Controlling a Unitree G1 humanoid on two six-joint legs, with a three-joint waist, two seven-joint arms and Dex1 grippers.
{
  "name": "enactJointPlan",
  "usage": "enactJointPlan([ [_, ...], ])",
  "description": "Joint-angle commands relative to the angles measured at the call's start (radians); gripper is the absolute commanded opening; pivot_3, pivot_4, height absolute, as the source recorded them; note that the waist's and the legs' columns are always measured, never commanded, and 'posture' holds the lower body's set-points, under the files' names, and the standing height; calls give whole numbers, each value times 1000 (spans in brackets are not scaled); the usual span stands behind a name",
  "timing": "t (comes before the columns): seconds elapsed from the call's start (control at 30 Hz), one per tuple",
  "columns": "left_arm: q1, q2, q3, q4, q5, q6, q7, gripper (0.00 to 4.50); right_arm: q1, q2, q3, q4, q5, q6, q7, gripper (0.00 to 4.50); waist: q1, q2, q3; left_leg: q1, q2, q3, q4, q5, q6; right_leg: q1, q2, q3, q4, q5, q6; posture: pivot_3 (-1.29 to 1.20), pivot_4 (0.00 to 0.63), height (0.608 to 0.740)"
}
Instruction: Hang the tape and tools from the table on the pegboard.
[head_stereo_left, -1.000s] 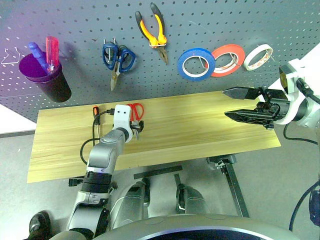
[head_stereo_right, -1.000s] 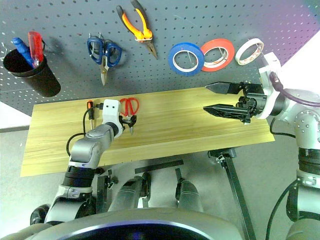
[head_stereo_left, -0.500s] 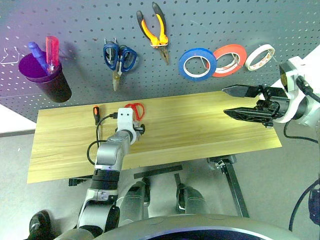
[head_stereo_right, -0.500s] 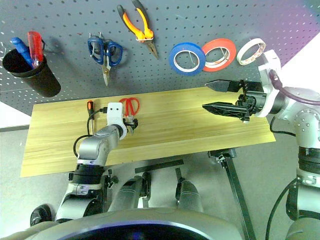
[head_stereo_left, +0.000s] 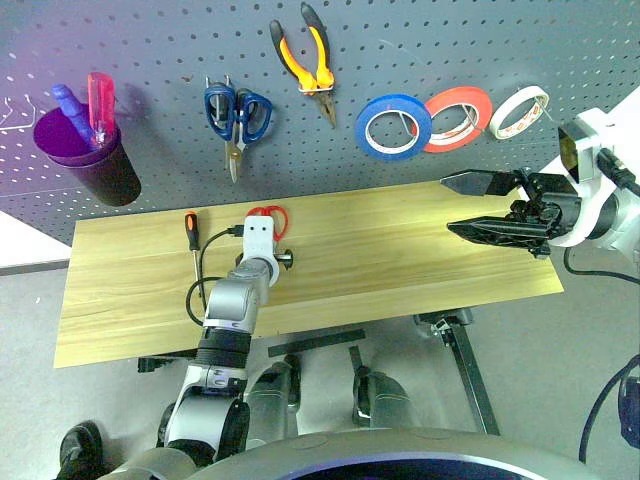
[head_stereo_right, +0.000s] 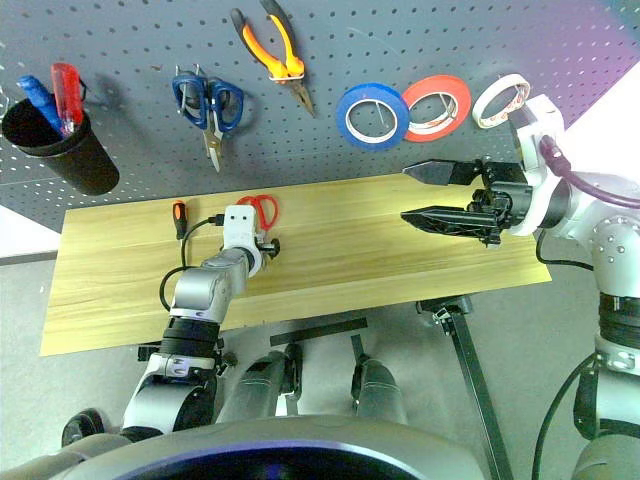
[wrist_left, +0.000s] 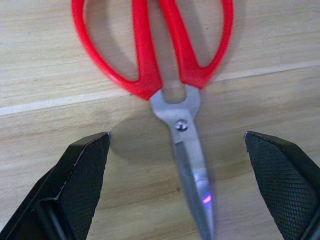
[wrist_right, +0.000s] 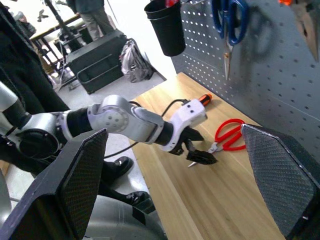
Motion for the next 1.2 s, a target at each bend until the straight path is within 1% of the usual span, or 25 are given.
enactJointPlan([
  [0.03,-22,-10,12,50,-2,-21,1,4500,-11,-25,-64,-40,42,5,0,4468,0,0,0,0,0,0,0,0,0,0,0,0,0,0,0,-203,362,740],
  [0.17,-38,-17,4,74,3,-31,-2,4500,-9,-22,-76,-40,67,27,-12,4468,-3,1,0,0,0,0,0,0,0,0,0,0,0,0,0,-211,364,740],
  [0.27,-40,-18,-5,77,5,-34,-9,4500,12,-20,-67,-47,29,-15,-11,4468,-9,1,1,0,0,0,0,0,1,0,-1,0,0,0,0,-216,367,740],
  [0.47,-40,-19,3,91,2,-35,-11,4500,26,-23,-62,-49,12,-45,-4,4468,-21,2,2,0,0,0,0,-1,1,0,-1,0,0,0,0,-219,367,740],
  [0.57,-39,-28,13,101,2,-27,-1,3886,23,-21,-55,-42,7,-38,-12,4500,-21,3,2,0,0,0,0,-1,1,0,-1,0,0,0,0,-221,369,740],
  [0.7,-33,-36,23,104,16,3,28,2591,24,-24,-55,-44,4,-33,-9,4500,-20,3,2,0,0,0,0,-1,1,0,-1,0,-1,0,0,-221,371,740],
  [0.77,-30,-36,19,109,32,3,46,2027,28,-27,-56,-43,0,-34,-9,4500,-21,3,2,0,0,0,0,-1,2,0,-1,0,-1,0,0,-221,372,740],
  [0.87,-32,-37,24,112,41,2,65,1014,32,-34,-54,-43,-5,-34,-3,4500,-21,4,2,0,0,0,0,-1,2,0,-1,0,-1,0,0,-220,371,740],
  [0.93,-31,-37,23,109,51,7,78,533,30,-32,-57,-42,-4,-35,-7,4500,-21,4,2,0,0,0,0,-1,2,0,-1,0,-1,0,0,-220,372,740],
  [0.97,-31,-36,23,110,54,6,83,349,30,-32,-57,-41,-5,-35,-7,4500,-21,4,2,0,0,0,0,-1,1,0,-1,0,-1,0,0,-218,373,740],
  [1.2,-24,-35,12,97,70,4,86,350,30,-22,-44,-38,-21,-42,-4,4500,-22,4,3,0,0,0,0,-1,1,0,-1,0,-1,0,0,-209,378,740],
])
